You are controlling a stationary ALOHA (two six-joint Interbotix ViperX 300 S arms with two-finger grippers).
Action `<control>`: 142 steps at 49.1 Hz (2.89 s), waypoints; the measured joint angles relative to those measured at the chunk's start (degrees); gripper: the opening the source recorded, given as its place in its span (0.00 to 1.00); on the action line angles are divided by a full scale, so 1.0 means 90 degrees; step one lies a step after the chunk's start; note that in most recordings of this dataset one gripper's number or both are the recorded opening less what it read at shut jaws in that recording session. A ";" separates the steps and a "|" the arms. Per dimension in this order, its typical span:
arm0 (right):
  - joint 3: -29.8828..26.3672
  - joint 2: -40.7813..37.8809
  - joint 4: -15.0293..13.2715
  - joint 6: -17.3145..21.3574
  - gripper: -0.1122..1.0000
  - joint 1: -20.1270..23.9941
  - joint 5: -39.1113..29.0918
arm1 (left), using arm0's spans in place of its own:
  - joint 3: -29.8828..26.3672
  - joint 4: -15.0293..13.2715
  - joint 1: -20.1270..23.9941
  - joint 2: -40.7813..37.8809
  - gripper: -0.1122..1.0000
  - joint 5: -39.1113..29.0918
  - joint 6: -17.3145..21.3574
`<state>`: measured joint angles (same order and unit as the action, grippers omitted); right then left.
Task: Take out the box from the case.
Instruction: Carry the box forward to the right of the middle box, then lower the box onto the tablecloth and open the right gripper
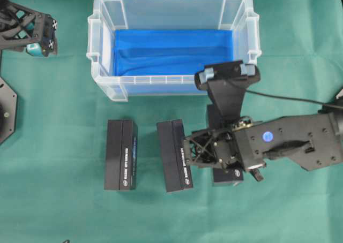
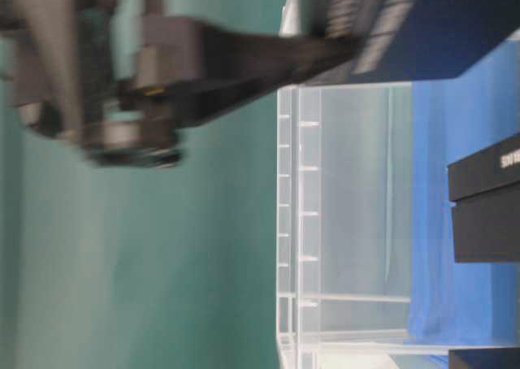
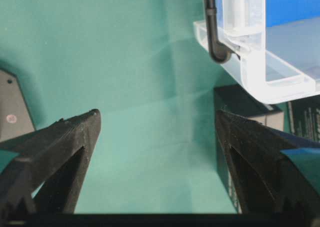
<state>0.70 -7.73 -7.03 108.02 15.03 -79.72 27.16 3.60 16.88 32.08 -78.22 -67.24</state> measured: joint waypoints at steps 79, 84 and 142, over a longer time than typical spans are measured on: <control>0.1279 0.0107 0.0068 0.0371 0.94 0.0000 0.1494 | 0.0010 0.0010 -0.0020 0.0000 0.98 0.0010 0.0107; 0.1270 0.0117 0.0068 0.0371 0.94 0.0000 0.1484 | 0.0010 0.0010 -0.0010 0.0000 0.98 0.0020 0.0107; -0.1240 0.0791 -0.0029 -0.0010 0.93 -0.0039 -0.1299 | 0.0010 0.0010 -0.0020 0.0000 0.98 0.0020 0.0049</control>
<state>-10.46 -0.62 -7.29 107.93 14.68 -91.41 27.25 3.69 16.70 32.08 -78.05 -66.80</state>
